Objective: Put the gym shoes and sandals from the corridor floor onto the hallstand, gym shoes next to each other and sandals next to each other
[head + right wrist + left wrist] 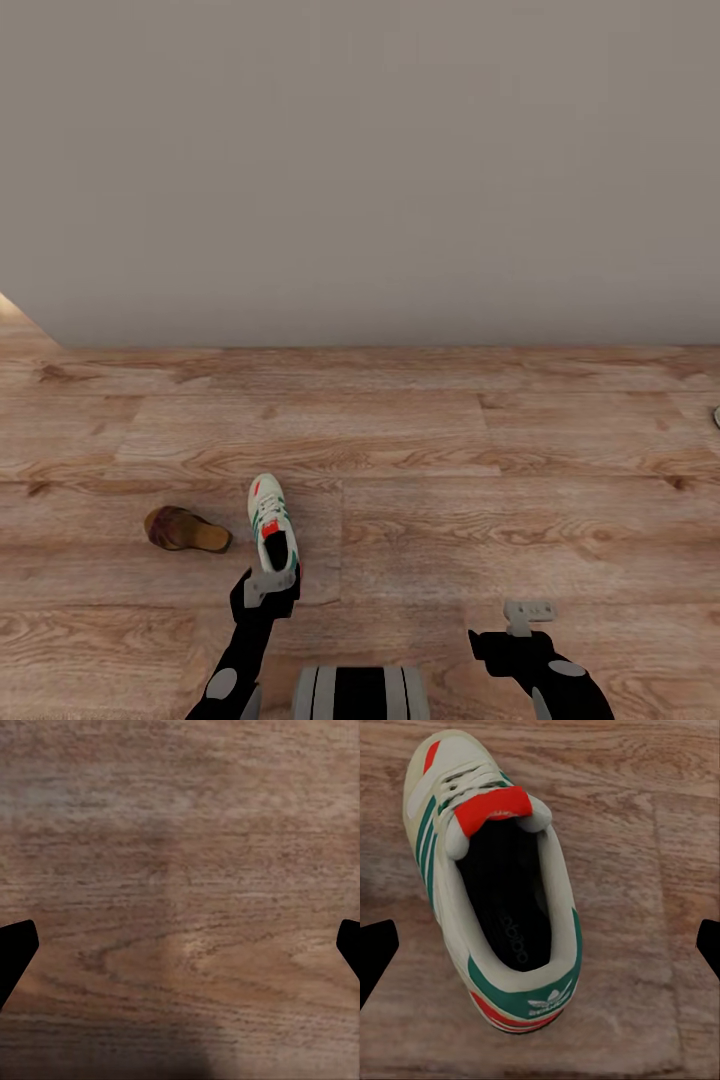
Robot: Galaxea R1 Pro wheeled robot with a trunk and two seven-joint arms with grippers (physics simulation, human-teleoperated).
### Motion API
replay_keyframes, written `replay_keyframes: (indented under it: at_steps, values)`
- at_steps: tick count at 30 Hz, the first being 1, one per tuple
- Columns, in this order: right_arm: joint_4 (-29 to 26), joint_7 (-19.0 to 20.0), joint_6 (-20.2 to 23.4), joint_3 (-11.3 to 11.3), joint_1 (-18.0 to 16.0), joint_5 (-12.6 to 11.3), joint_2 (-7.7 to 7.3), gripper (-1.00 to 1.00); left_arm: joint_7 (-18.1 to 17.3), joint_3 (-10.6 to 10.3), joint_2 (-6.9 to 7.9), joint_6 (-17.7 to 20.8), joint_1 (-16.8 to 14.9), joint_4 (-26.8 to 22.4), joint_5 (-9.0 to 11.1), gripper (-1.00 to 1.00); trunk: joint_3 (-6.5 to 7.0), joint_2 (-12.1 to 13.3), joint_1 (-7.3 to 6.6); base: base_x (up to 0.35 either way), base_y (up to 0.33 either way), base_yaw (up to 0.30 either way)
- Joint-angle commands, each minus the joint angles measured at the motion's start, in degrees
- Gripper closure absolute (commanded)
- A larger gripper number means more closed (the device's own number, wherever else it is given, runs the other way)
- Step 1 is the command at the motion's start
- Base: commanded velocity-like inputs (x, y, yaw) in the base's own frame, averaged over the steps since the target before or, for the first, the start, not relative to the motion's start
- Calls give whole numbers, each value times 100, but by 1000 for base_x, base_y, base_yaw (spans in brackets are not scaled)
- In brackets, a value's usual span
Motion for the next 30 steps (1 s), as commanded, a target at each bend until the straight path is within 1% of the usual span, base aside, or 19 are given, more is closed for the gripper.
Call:
replay_keyframes:
  at_steps: [1,6,13,18,30]
  values:
    - [-7,3,30,-1,-2,12,-1,-100,20,-4,-1,-19,-2,1,5,-100,-28,-3,1,0,0,0]
    - [-7,3,30,1,-2,12,-1,-100,20,-4,-2,-58,-2,-1,5,-100,-56,-3,1,0,0,0]
    - [-7,3,30,-1,-2,12,-1,-100,20,-4,-1,-206,-2,3,7,-100,-116,-3,1,0,0,0]
    - [-7,4,30,-2,-2,12,-1,-100,20,-4,-2,-225,-2,9,12,-100,-155,-3,1,3,-5,0]
    - [-7,3,30,-1,-2,12,-1,-100,20,-4,7,-241,-2,12,14,-100,-195,-3,1,82,-85,0]
